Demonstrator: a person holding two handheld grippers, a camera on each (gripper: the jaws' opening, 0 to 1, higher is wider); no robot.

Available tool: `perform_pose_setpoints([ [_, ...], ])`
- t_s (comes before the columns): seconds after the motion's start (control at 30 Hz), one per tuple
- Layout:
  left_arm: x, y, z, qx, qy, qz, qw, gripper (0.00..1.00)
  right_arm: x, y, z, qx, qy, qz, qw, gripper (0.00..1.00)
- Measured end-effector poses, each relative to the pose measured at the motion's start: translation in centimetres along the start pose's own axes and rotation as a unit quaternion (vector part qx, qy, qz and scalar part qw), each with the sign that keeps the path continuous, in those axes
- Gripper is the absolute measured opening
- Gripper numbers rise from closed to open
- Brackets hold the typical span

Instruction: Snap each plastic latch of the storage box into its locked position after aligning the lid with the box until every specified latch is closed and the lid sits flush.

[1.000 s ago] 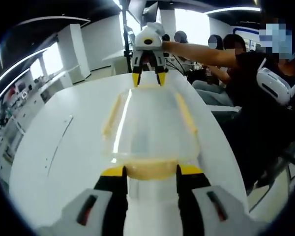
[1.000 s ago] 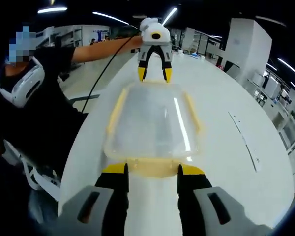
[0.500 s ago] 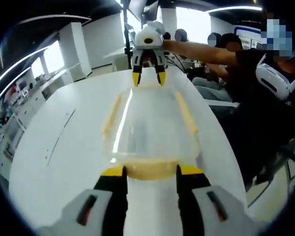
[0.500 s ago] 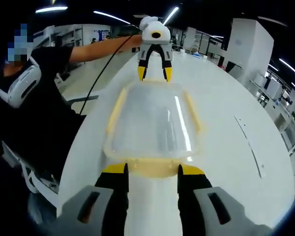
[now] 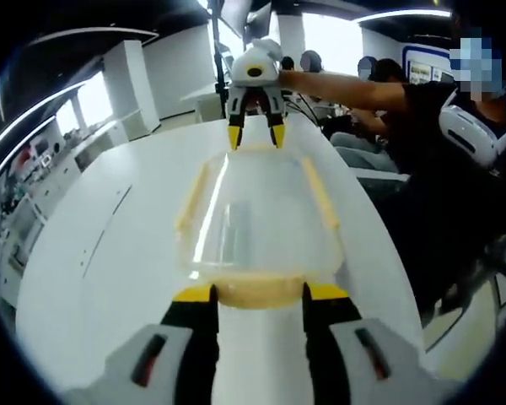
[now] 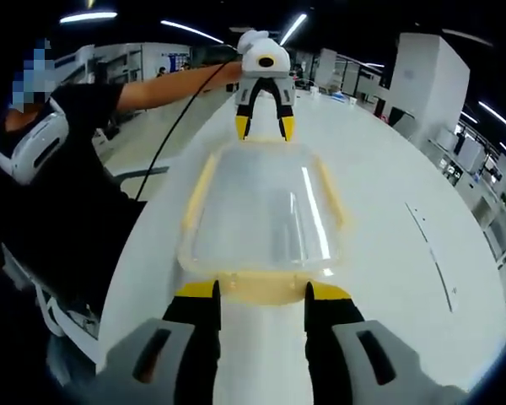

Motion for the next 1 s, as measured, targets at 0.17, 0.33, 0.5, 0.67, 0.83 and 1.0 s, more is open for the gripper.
perform_pose_setpoints([
  [0.17, -0.3, -1.0, 0.0, 0.004, 0.003, -0.001, 1.0000, 0.38, -0.3, -0.2, 0.0, -0.002, 0.003, -0.004, 1.0000, 0.37],
  [0.33, -0.8, -2.3, 0.2, 0.008, 0.006, -0.001, 0.9999, 0.38, -0.9, -0.5, 0.2, 0.000, 0.014, -0.006, 0.9999, 0.37],
  [0.5, -1.2, -3.3, 0.5, 0.012, 0.011, 0.001, 0.9999, 0.38, -1.0, -1.0, 0.2, -0.001, 0.020, -0.011, 0.9997, 0.37],
  [0.67, -1.6, -3.9, 0.6, 0.018, 0.014, 0.005, 0.9997, 0.38, -0.9, -0.9, 0.1, -0.004, 0.027, -0.016, 0.9995, 0.37],
  [0.83, -2.0, -4.5, 0.3, 0.020, 0.007, 0.009, 0.9997, 0.38, -0.7, -1.1, 0.4, -0.006, 0.039, -0.017, 0.9991, 0.37],
  [1.0, -2.3, -4.9, 0.2, 0.024, 0.007, 0.010, 0.9996, 0.38, -0.9, -0.9, 0.5, -0.007, 0.040, -0.015, 0.9991, 0.37],
])
Point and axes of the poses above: the point that each gripper's makers call its tool centre point, and the gripper's own axes: x roughly backward along the fingers, y roughly to its left, z roughly out of its underside, the point moved 2 cm from there along x, roughly backward along the fingers, and after that the axes turned 3 degrees about z, right-handed, at the moved point
